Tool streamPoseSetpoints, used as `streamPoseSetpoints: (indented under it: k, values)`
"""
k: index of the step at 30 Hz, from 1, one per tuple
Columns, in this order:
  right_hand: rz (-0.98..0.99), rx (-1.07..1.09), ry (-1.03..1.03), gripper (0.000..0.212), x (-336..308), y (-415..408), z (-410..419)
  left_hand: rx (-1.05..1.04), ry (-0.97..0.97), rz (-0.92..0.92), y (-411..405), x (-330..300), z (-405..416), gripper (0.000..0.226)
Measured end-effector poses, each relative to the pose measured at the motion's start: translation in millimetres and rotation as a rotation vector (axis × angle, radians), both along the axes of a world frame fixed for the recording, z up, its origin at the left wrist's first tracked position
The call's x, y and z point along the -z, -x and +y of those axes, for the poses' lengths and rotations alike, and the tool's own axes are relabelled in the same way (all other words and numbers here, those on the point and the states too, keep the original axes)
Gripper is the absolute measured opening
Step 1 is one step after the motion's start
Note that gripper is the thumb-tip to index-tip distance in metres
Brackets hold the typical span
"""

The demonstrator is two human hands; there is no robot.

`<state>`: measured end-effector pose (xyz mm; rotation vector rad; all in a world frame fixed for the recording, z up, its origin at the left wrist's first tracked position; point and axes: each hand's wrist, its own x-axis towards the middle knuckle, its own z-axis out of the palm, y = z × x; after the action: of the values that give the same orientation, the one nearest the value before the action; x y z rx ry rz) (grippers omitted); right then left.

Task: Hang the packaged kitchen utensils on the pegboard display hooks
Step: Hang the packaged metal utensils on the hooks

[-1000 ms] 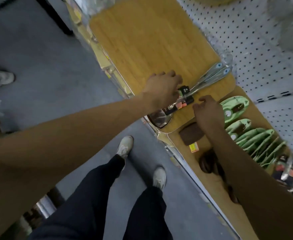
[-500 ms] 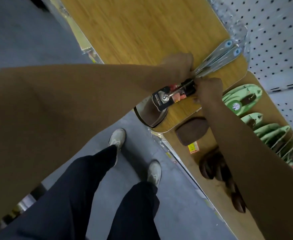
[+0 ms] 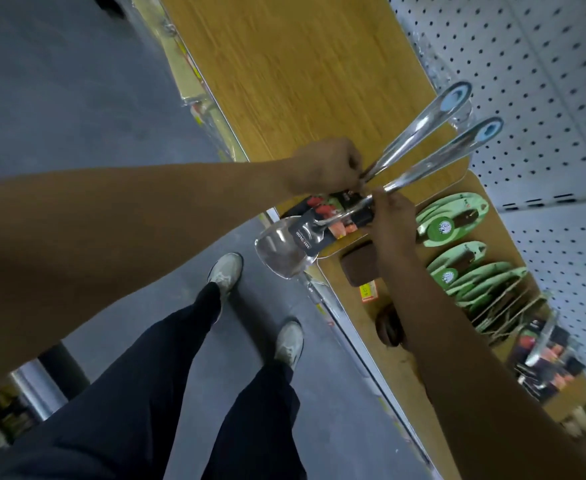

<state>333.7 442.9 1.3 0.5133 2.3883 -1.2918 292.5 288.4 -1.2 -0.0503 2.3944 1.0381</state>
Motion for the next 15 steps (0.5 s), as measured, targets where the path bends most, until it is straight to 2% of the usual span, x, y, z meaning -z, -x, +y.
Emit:
streamPoseSetpoints:
  k: [7,15]
  values:
    - [0.116,-0.250,-0.118,0.029,-48.3,-51.5,2.9,0.046,0.110,0.138,-62.0,-56.9,-24.9,0.019]
    - [0.117,-0.347,0.035,0.027,-98.4,-110.1,4.6,-0.107,0.146,0.131,-159.4,-120.9,-50.7,0.011]
